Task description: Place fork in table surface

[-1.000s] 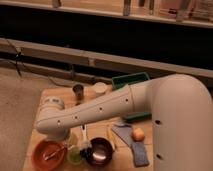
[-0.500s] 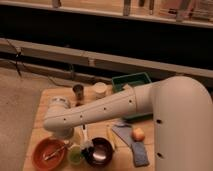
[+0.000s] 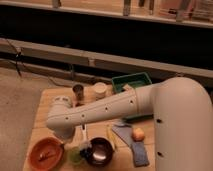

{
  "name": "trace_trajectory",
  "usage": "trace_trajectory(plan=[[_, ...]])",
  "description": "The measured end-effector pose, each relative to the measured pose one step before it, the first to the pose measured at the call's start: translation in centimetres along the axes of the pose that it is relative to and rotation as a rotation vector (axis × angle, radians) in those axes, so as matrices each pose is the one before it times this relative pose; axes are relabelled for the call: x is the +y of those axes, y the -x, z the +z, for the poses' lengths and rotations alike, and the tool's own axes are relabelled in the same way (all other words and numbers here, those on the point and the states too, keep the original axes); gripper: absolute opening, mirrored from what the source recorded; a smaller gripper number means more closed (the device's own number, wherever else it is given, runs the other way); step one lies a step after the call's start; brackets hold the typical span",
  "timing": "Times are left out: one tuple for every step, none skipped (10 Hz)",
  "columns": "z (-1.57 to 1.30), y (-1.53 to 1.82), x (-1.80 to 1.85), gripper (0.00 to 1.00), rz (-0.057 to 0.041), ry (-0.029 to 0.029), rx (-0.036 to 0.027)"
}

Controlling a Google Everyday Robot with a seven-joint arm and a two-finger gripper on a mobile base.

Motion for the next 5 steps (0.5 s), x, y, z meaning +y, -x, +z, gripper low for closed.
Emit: trace_trajectory(plan=[[-0.018,-0.036,0.019,0.05,0.00028,-0.00201,-0.00009],[-0.02,-0.078,0.064,0.0,0.00065,-0.00291,0.00021],[-0.027,-0.019,0.049,0.0,-0.00094,-0.00378,0.00009],[-0.04,-0.03,0.011,0.0,-0.00048,-0.00183,0.00041],[-0.224,-0.101,-0.054,0.0,-0.00372,-0.00246,0.00568]])
